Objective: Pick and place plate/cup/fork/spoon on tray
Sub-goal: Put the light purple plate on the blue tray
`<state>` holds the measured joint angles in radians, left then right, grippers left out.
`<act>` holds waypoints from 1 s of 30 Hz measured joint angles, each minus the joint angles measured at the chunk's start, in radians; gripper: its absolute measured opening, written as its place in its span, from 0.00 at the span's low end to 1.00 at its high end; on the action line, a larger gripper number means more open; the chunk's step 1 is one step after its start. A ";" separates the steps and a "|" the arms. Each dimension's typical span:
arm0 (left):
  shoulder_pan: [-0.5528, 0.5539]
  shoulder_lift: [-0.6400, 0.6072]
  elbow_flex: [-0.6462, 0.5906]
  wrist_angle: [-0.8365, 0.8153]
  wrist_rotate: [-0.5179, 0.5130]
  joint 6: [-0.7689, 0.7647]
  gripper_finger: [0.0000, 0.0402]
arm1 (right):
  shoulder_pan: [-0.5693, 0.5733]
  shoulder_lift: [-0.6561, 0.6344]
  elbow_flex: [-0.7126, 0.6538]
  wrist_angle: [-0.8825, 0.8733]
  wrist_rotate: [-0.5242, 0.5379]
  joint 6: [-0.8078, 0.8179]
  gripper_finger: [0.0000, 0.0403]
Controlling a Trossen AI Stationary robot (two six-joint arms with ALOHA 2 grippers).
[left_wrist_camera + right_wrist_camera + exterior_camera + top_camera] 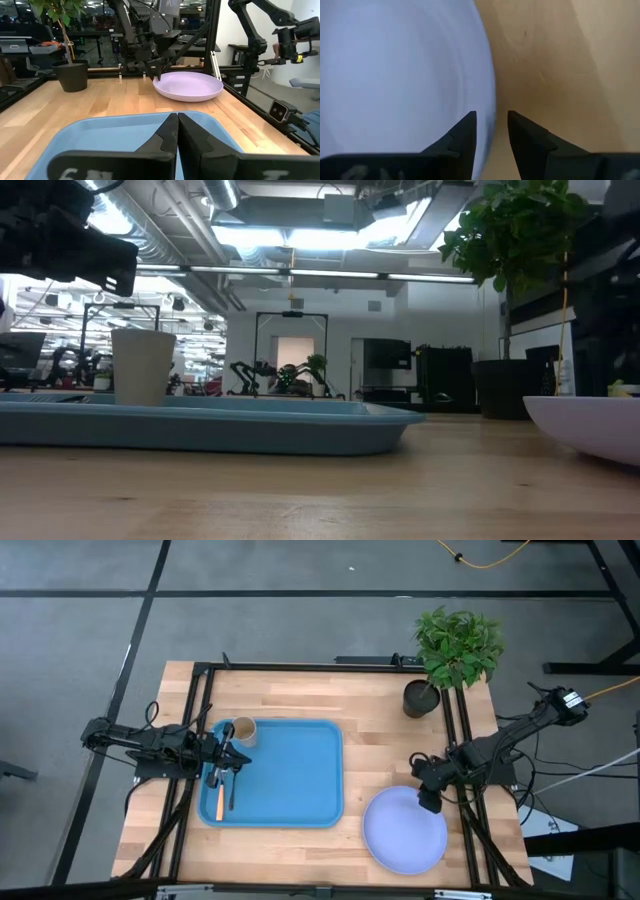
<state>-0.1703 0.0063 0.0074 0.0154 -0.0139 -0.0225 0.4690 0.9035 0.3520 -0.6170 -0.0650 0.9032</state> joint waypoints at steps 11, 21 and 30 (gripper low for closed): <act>0.000 0.000 0.000 0.000 0.000 0.000 0.00 | 0.000 0.000 -0.065 0.157 -0.007 0.219 0.10; 0.000 0.000 0.000 0.000 0.000 0.000 0.00 | 0.000 -0.005 -0.017 0.363 0.050 0.270 0.02; 0.000 0.000 0.000 0.000 0.000 0.000 0.00 | 0.000 0.005 0.141 0.890 0.454 -0.294 0.02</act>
<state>-0.1707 0.0063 0.0074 0.0154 -0.0139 -0.0224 0.4690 0.9084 0.4932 0.2728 0.3889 0.6091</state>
